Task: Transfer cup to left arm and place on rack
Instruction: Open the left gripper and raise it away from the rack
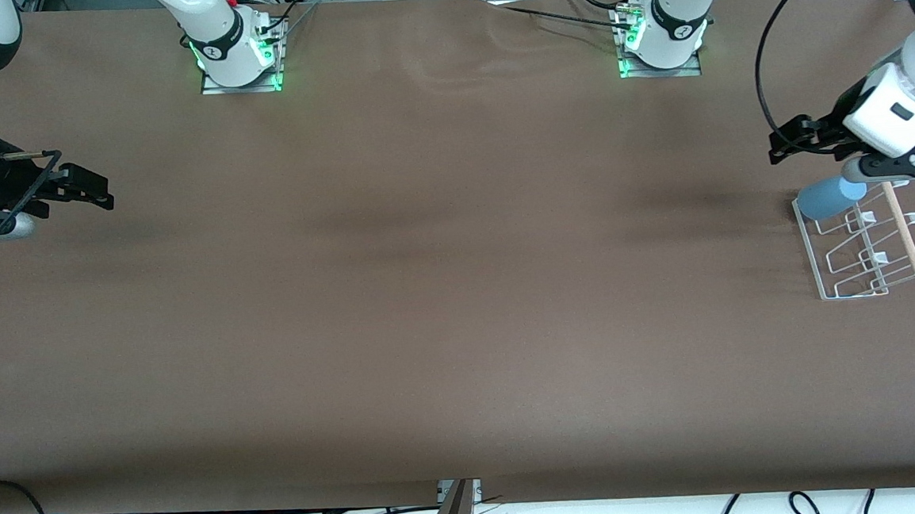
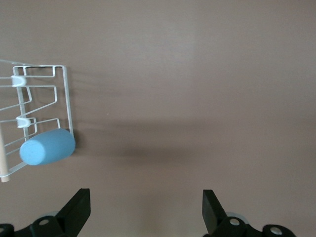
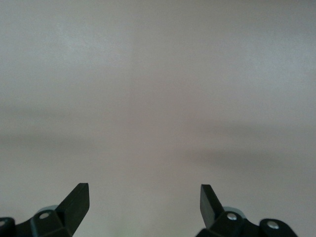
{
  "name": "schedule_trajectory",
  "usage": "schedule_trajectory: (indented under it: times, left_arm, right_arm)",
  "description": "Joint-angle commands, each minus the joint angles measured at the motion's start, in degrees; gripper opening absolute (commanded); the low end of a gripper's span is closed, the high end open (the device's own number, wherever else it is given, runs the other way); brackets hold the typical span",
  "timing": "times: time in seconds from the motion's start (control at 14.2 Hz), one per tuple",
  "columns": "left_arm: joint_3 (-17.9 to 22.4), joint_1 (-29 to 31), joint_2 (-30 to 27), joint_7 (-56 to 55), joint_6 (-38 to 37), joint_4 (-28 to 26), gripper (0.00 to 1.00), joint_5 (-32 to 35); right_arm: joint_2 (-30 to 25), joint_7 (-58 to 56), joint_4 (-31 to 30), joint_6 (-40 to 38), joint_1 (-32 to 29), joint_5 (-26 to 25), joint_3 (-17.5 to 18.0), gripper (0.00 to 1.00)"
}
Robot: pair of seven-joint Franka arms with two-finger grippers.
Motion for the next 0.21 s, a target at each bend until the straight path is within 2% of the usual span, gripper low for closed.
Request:
schedule_trajectory:
  times: [0.0,0.14]
  left_arm:
    - [0.5,-1.1,-0.8,-0.1,1.3,-0.6,1.0,-0.7]
    - [0.4,-1.2,-0.6,-0.1,1.2,-0.6,1.0,-0.7]
  right_arm:
    - [0.5,-1.0,1.5,-0.8,0.0,-0.4,0.1,0.99]
    - [0.5,-1.0,1.5,-0.8,-0.1,-0.4,0.1,0.99]
